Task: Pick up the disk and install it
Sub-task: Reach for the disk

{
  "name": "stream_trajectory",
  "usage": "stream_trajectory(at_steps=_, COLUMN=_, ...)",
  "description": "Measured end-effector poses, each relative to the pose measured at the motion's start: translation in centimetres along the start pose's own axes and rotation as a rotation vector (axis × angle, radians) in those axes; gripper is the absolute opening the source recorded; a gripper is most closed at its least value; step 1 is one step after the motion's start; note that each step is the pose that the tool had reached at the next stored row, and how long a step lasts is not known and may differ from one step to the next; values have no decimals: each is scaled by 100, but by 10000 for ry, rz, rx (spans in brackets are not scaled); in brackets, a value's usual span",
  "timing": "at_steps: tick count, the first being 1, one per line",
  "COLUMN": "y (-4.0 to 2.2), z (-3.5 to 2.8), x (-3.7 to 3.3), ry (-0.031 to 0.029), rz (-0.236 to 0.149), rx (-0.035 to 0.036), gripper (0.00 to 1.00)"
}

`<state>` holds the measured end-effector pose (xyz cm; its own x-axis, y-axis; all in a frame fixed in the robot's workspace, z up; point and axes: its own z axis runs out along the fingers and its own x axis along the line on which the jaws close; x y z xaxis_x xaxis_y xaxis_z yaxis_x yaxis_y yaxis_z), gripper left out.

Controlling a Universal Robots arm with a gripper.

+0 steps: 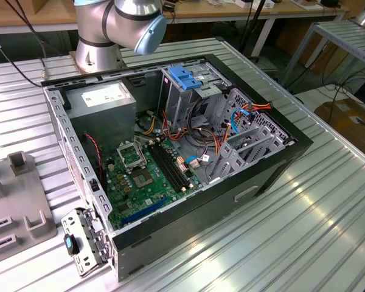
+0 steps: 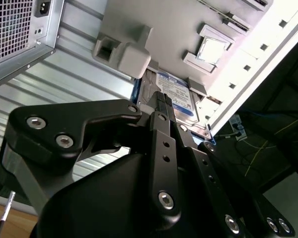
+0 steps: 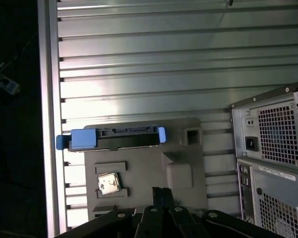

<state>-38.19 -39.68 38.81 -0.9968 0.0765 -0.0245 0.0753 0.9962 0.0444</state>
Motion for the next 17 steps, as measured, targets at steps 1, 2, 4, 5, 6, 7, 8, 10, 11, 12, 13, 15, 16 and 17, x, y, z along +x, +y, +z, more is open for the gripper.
stream_trajectory(at_steps=1, y=-3, z=0, x=40, ry=0, rz=0, rx=0, gripper=11)
stream_trajectory(at_steps=2, y=-4, z=-1, x=64, ry=0, rz=1, rx=0, gripper=11)
stream_trajectory(at_steps=4, y=-10, z=-1, x=149, ry=-1, rz=4, rx=0, gripper=11)
stream_trajectory(at_steps=5, y=-11, z=-1, x=177, ry=-1, rz=4, rx=0, gripper=11)
stream_trajectory(at_steps=6, y=-14, z=-2, x=223, ry=0, rz=6, rx=1, gripper=11)
stream_trajectory(at_steps=7, y=-17, z=-2, x=268, ry=0, rz=6, rx=0, gripper=11)
stream_trajectory(at_steps=8, y=-19, z=-1, x=300, ry=-1, rz=6, rx=0, gripper=11)
stream_trajectory(at_steps=10, y=-22, z=0, x=339, ry=-1, rz=7, rx=0, gripper=11)
stream_trajectory(at_steps=11, y=-22, z=1, x=349, ry=-1, rz=8, rx=0, gripper=11)
stream_trajectory(at_steps=12, y=-23, z=2, x=354, ry=-1, rz=8, rx=0, gripper=11)
stream_trajectory(at_steps=13, y=-23, z=3, x=355, ry=0, rz=7, rx=0, gripper=11)
stream_trajectory(at_steps=15, y=-23, z=4, x=356, ry=-1, rz=9, rx=0, gripper=11)
stream_trajectory(at_steps=16, y=-23, z=4, x=356, ry=0, rz=8, rx=0, gripper=11)
stream_trajectory(at_steps=17, y=-23, z=4, x=356, ry=0, rz=8, rx=0, gripper=11)
